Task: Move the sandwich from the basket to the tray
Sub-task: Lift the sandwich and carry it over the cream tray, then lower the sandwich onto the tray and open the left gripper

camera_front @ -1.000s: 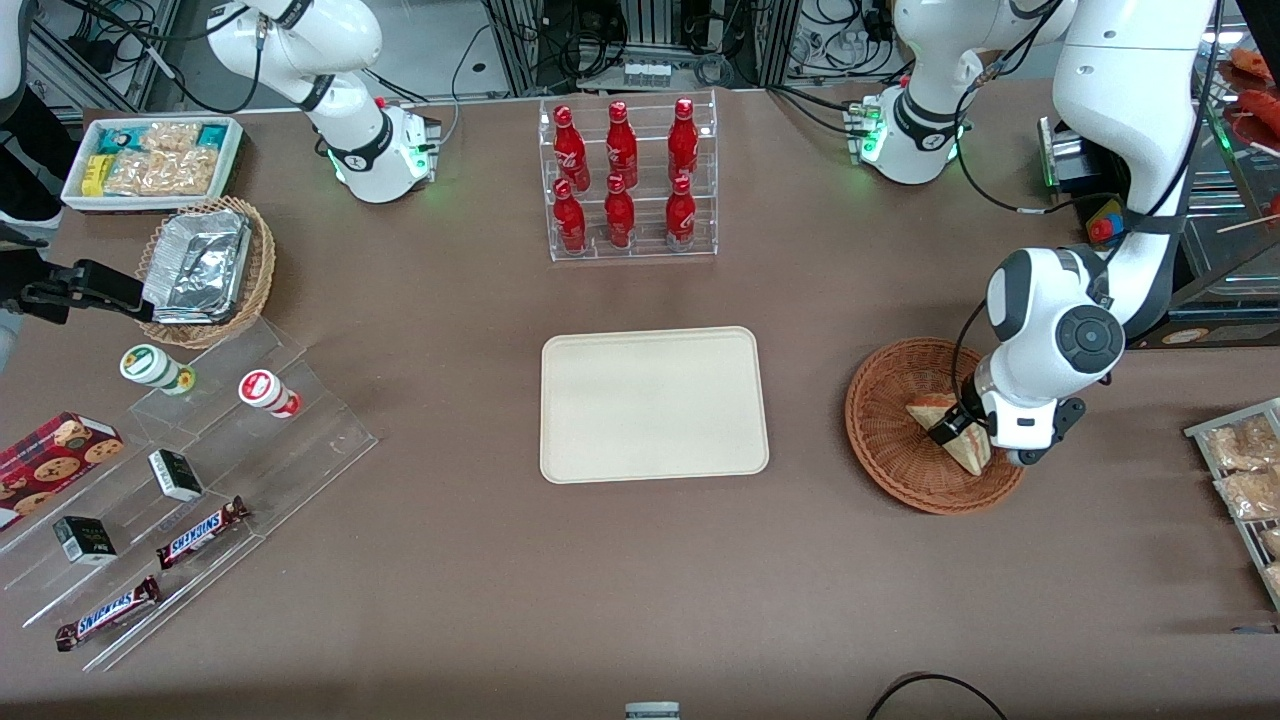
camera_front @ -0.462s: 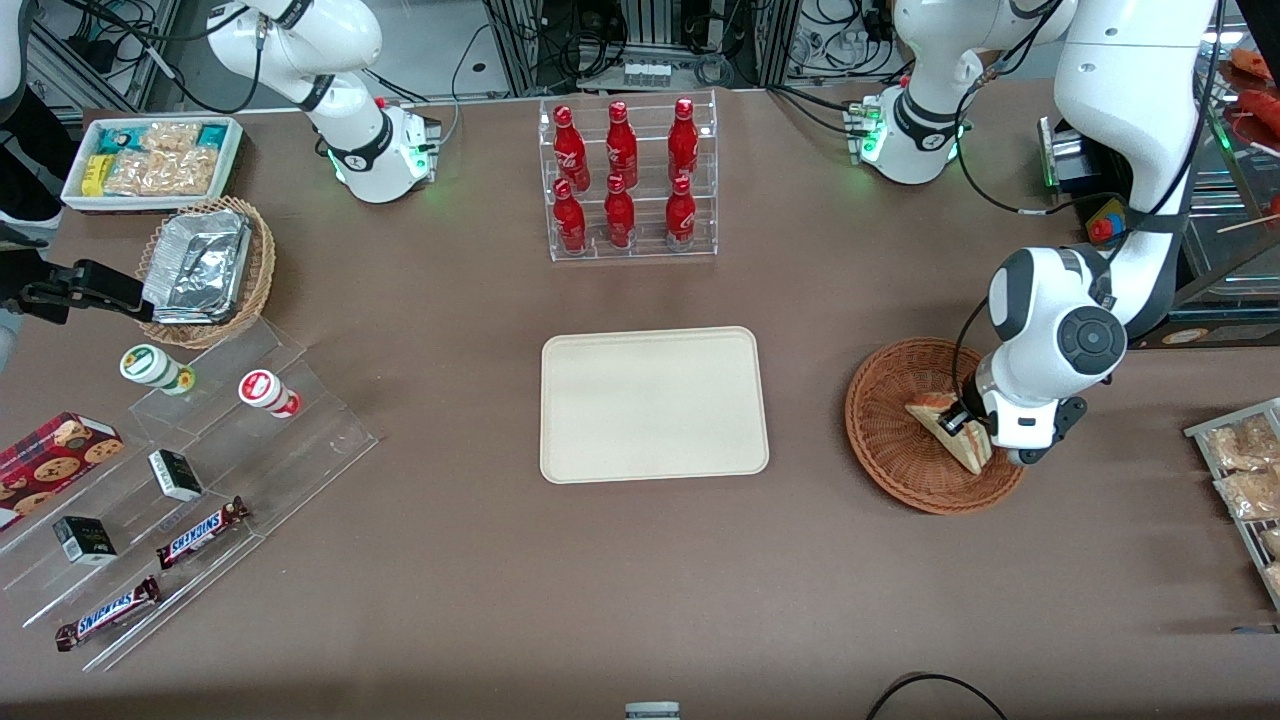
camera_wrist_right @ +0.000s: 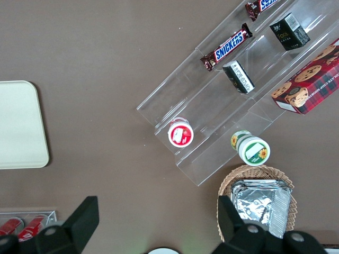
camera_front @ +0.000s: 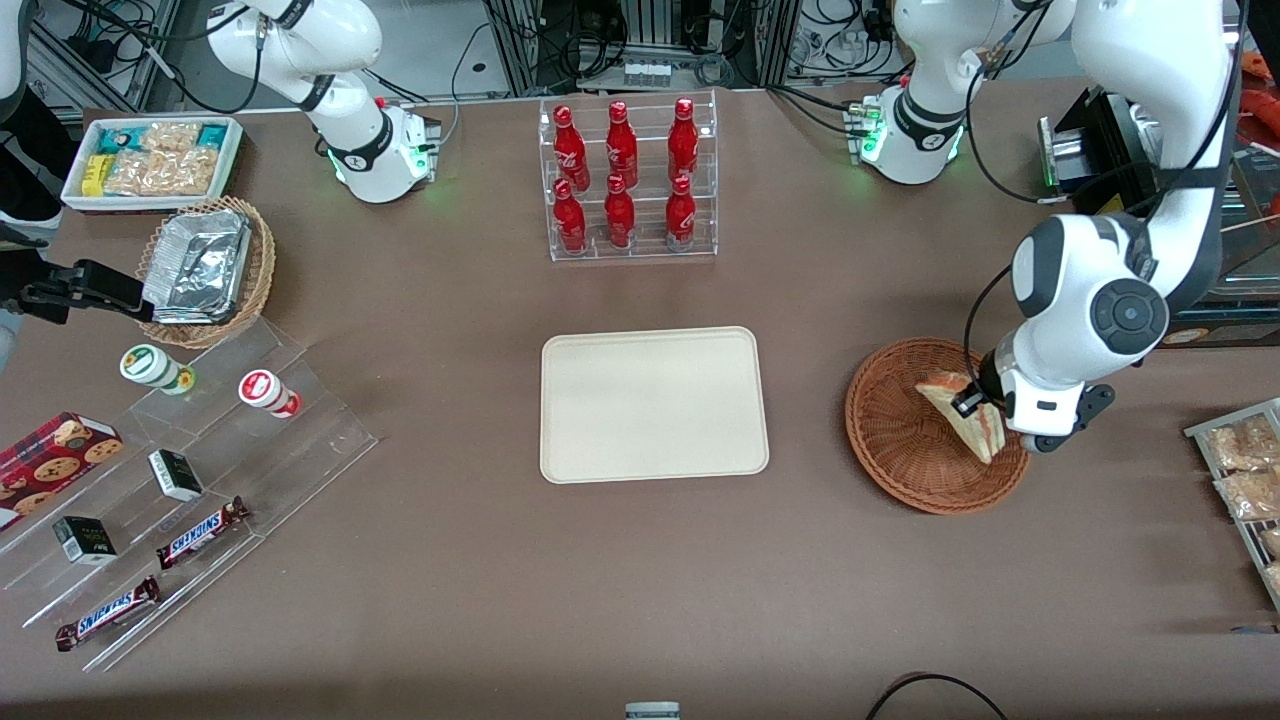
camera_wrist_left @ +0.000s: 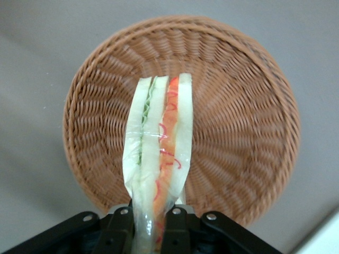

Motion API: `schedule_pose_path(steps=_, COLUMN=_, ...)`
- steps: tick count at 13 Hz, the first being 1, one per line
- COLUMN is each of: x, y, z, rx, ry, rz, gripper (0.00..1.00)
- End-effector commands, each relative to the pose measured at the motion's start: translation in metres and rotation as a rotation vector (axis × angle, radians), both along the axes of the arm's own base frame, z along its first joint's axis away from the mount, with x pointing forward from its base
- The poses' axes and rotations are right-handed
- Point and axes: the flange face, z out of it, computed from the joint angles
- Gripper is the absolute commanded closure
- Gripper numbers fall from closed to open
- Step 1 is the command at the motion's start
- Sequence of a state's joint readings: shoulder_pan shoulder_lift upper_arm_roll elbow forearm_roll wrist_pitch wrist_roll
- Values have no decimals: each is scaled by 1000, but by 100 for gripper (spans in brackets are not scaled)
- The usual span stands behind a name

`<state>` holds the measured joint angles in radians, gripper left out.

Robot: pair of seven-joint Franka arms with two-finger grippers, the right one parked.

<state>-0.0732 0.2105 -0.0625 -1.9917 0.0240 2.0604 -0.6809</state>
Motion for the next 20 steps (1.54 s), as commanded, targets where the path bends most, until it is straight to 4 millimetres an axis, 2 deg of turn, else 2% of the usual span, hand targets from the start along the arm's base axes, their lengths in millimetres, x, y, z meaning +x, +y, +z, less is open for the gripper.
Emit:
schedule_pose_path(steps=1, x=4, y=-59, z=16, rx=-17, ry=57, rz=-240, gripper=100)
schedule_pose_path(steps=3, x=-2, y=-102, z=20, rx=-27, ry=43, rz=-322, gripper=100)
schedule_pose_path(steps=5, x=-5, y=-166, z=9, rx=-26, ry=45, rz=-384, gripper=100)
schedule_pose_path(steps=9, x=-6, y=-250, z=-6, rx=-29, ry=24, rz=-401, gripper=100)
schedule_pose_path(steps=11, x=-14, y=-289, z=-8, rx=-71, ry=21, rz=-416, gripper=100)
schedule_pose_path(steps=14, x=-20, y=-355, z=-24, rx=-87, ry=9, rz=-365, gripper=100)
schedule_pose_path(steps=18, x=-42, y=-416, z=-62, rx=-101, ry=-31, rz=-346, gripper=100)
schedule_pose_path(steps=20, x=-47, y=-425, z=-78, rx=-98, ry=-34, rz=-346, gripper=100)
